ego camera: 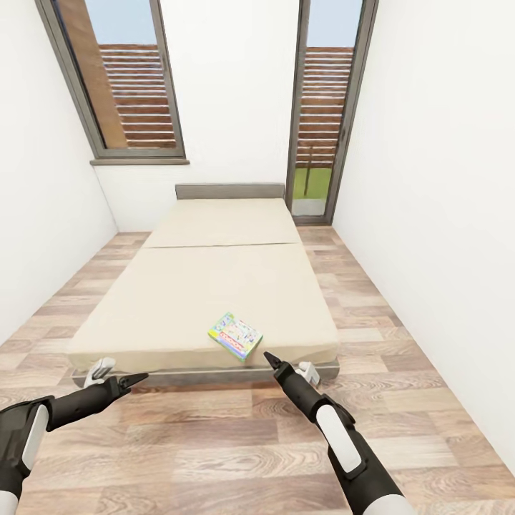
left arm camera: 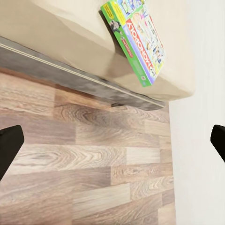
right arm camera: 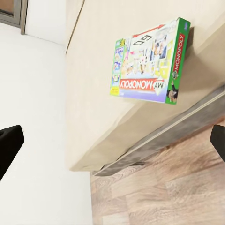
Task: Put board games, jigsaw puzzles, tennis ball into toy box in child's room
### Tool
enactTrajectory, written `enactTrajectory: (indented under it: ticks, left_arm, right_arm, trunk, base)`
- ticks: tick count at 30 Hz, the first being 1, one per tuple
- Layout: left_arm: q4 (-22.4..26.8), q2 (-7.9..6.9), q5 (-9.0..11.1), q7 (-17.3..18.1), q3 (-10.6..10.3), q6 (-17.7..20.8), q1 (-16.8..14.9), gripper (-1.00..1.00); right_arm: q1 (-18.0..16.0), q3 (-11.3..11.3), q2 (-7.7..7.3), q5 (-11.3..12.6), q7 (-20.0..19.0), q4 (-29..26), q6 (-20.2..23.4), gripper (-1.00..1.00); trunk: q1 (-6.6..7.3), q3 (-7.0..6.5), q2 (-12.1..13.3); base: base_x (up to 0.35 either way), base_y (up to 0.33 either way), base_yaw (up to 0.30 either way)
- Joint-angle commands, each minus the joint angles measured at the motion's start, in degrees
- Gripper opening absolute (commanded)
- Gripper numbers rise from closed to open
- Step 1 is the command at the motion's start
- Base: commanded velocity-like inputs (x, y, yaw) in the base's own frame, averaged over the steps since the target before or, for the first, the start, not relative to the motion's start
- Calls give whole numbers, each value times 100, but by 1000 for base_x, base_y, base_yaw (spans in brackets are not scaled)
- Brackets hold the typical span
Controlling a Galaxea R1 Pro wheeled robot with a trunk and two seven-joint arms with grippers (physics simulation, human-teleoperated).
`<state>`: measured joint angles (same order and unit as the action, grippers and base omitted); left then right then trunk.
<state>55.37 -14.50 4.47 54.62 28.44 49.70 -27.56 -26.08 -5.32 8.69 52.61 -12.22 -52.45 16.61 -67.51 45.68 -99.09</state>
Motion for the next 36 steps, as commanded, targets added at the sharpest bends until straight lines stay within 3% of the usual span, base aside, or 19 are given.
enactTrajectory:
  ticks: [1,17,36]
  left_arm:
    - [0,0,29,5,4,43,-3,100]
    - [0,-10,28,314,16,46,-3,100]
    - [0,-38,33,516,52,63,-3,100]
  right_arm:
    - [-2,5,4,39,-2,0,26,100]
    - [-3,13,10,39,0,14,27,100]
    - [-3,30,18,45,-1,248,26,100]
  trunk:
    - [0,5,-2]
    - [0,5,-2]
    - [-417,346,-764]
  base:
    - [29,1,0]
    - [6,0,0]
    - [0,0,0]
